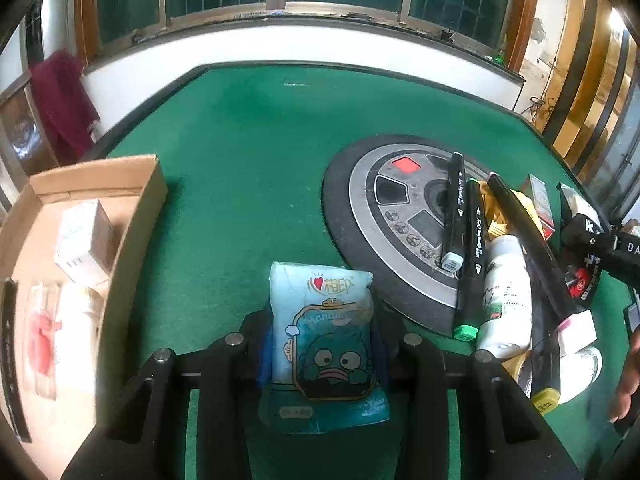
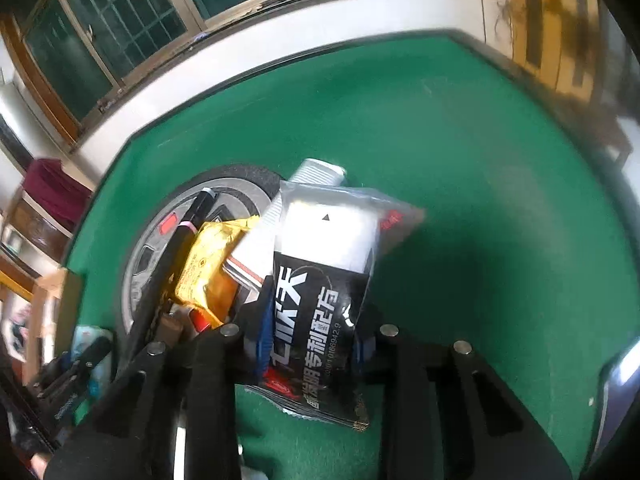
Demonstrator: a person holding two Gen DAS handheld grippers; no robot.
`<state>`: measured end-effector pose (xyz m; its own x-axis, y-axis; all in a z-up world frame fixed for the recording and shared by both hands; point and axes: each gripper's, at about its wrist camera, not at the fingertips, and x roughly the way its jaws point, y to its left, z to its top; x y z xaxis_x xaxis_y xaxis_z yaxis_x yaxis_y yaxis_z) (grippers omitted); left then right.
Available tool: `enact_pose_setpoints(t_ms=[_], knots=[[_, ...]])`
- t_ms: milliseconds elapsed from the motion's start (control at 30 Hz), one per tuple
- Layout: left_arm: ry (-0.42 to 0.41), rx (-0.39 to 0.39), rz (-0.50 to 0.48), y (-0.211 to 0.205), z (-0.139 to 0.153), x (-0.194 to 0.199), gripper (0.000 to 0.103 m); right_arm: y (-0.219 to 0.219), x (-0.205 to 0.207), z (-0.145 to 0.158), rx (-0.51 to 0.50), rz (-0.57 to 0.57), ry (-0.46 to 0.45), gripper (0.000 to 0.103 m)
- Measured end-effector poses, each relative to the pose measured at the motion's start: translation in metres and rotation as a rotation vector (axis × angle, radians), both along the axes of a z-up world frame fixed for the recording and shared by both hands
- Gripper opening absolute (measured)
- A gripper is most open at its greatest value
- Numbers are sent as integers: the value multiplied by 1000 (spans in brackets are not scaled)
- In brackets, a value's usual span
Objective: Organize objects
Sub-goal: 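Grasp the blue snack bag with the left tool while the right tool grasps the black packet, then carry both packets to the cardboard tray and open both tools to drop them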
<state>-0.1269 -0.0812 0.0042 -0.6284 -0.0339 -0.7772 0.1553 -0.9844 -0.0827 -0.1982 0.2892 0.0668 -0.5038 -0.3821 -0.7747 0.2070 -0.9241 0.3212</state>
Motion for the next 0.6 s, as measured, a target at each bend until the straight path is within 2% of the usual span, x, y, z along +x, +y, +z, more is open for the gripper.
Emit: enact_pose_setpoints(t_ms=[67, 167, 300, 600], knots=[[12, 17, -9, 0, 4, 3, 33, 2, 1, 3, -7, -3, 5, 27], [53, -2, -19, 5, 14, 10, 33, -6, 6, 9, -11, 8, 26, 27], [94, 2, -26, 9, 23, 15, 33, -22, 14, 20, 9, 22, 87, 27], [119, -6, -6, 4, 23, 12, 33, -51, 44, 40, -33, 135, 186, 27]])
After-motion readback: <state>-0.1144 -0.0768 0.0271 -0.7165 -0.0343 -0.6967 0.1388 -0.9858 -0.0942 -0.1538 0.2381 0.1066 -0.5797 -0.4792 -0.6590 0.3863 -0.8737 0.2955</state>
